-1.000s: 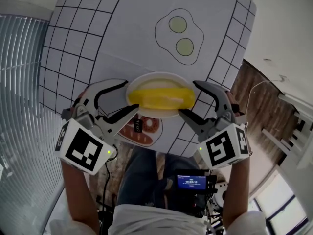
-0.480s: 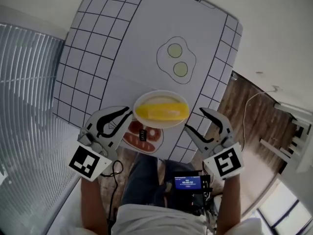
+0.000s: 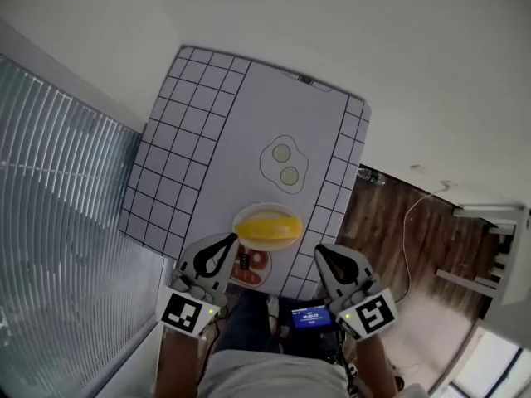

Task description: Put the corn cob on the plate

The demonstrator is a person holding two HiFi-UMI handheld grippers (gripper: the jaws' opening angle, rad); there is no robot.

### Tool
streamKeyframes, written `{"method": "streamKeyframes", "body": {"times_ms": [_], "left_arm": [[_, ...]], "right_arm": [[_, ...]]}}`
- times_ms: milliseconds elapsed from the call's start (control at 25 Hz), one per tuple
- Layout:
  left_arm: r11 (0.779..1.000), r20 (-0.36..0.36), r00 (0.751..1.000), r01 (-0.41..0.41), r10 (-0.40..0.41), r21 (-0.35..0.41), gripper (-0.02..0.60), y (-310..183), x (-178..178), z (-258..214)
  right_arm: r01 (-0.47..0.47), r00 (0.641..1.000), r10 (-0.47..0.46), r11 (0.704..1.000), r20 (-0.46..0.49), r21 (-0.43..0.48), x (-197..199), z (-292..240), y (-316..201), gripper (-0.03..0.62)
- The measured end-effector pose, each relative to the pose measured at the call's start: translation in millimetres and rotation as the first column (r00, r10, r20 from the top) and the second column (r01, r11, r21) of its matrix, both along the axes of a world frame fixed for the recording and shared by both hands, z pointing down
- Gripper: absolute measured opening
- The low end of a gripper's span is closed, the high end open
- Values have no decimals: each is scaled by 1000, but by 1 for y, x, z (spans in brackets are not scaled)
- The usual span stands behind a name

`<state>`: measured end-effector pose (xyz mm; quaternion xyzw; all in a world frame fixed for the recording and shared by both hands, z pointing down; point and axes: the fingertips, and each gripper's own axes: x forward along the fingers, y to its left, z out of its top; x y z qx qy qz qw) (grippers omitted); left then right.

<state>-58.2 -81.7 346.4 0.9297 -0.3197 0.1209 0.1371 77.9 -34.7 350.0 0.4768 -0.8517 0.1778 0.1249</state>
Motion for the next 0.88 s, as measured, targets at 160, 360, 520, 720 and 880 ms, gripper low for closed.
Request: {"method": "streamKeyframes", "body": {"times_ms": [160,360,520,720,880], "left_arm": [[992,-16,997,77,-75,102,9,-8,-6,-46],[976,-14,995,100,-99,195,9,-14,-7,-92],[956,8,994,99,-105,277,9,-23,1,-120],[928,24,990,121,-138,351,9,-28,6,-139],[919,-9,985,165,-173,358,9,-29,4,-147]], "right_arm": [[-61,998,62,996,-21,72,6,-40,-1,8],[-173,983,182,970,-36,173,27,-88,-3,8],[-239,965,258,936,-44,258,41,-119,-12,8],[-281,956,294,922,-9,265,46,-127,-17,6],[-223,970,242,927,-27,303,35,-137,-23,7]]}}
